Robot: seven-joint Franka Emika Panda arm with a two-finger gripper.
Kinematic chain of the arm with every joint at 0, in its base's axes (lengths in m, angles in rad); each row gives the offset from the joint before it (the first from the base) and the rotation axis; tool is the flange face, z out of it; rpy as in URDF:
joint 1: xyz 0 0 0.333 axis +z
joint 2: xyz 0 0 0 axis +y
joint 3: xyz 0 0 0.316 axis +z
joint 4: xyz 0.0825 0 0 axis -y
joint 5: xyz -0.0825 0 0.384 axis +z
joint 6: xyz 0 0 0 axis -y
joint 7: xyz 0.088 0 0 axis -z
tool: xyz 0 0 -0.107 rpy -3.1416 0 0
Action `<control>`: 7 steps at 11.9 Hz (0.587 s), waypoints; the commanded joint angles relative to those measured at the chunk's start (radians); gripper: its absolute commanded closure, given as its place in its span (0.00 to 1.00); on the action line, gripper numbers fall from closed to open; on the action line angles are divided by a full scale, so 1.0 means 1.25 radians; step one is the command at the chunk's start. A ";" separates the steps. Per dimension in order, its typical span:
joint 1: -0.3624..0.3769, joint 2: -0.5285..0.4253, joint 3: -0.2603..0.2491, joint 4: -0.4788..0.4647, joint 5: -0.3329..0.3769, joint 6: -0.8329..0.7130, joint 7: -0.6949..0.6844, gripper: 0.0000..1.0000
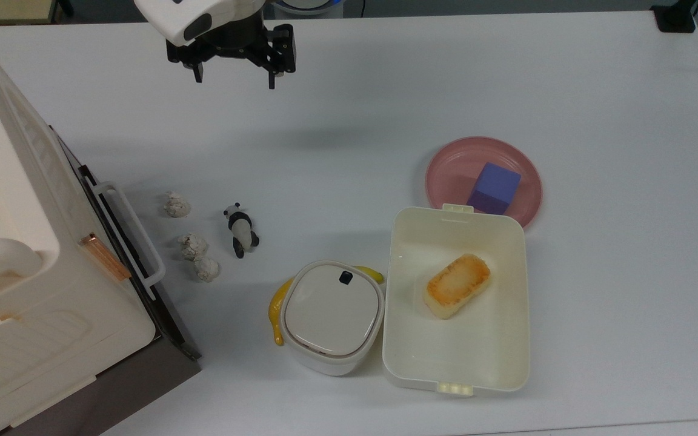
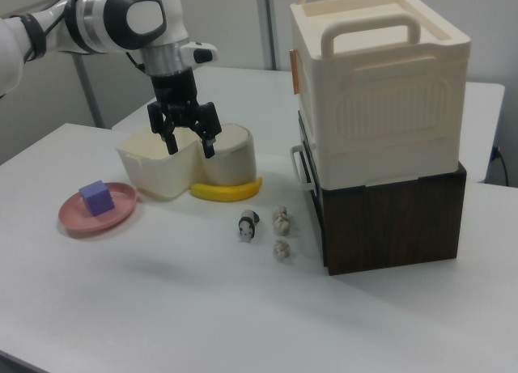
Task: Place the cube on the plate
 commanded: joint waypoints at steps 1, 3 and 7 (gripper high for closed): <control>0.012 -0.026 -0.014 -0.028 0.012 -0.003 -0.012 0.00; 0.011 -0.025 -0.014 -0.026 0.011 -0.003 -0.012 0.00; 0.009 -0.020 -0.014 -0.025 0.012 -0.001 -0.010 0.00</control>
